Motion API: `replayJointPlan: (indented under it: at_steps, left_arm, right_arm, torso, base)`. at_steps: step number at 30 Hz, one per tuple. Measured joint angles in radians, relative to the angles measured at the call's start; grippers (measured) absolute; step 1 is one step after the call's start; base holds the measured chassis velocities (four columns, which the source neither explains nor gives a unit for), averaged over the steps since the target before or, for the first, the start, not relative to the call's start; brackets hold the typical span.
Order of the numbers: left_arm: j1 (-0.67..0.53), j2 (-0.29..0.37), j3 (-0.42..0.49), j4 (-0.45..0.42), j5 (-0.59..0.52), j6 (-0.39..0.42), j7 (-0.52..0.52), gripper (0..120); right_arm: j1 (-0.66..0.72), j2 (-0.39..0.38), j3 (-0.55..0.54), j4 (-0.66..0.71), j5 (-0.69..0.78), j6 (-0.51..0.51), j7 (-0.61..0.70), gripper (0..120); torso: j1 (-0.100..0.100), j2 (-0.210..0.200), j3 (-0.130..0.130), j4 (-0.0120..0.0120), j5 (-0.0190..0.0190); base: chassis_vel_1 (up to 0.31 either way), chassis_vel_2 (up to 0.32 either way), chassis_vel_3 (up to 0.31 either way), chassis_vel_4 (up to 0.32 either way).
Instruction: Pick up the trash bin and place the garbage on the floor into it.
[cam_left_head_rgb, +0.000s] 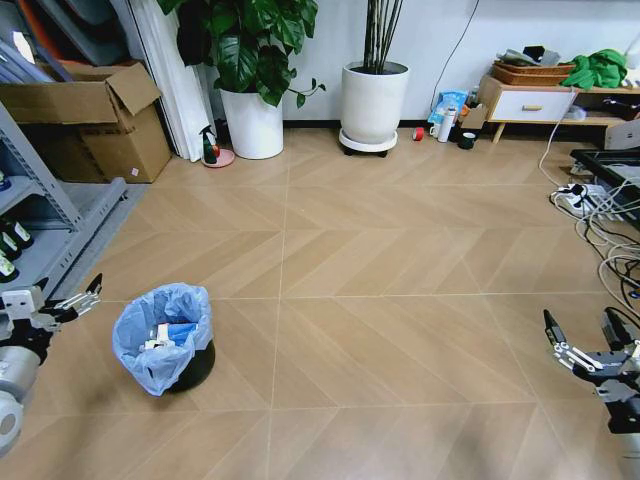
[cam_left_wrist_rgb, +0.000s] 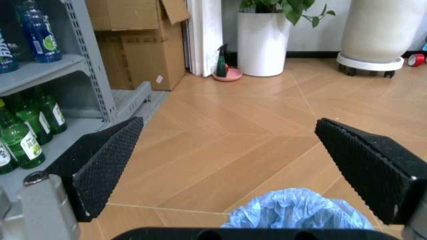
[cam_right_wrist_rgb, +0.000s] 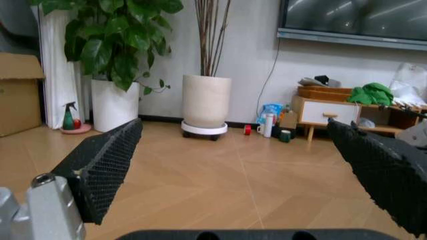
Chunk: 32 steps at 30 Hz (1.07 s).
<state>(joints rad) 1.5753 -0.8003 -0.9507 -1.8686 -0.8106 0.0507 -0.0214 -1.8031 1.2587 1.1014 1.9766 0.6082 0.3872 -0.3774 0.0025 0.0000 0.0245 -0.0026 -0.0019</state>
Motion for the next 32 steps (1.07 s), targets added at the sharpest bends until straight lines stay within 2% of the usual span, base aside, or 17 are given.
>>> replayJointPlan:
  at_steps: [32]
  left_arm:
    - [-0.001,0.0,0.001,0.001,0.0,0.0,0.0,100]
  right_arm:
    - [0.0,0.0,0.0,-0.001,0.0,0.0,0.0,100]
  torso:
    - [0.0,0.0,0.0,0.0,0.0]
  base:
    - [0.0,0.0,0.0,0.0]
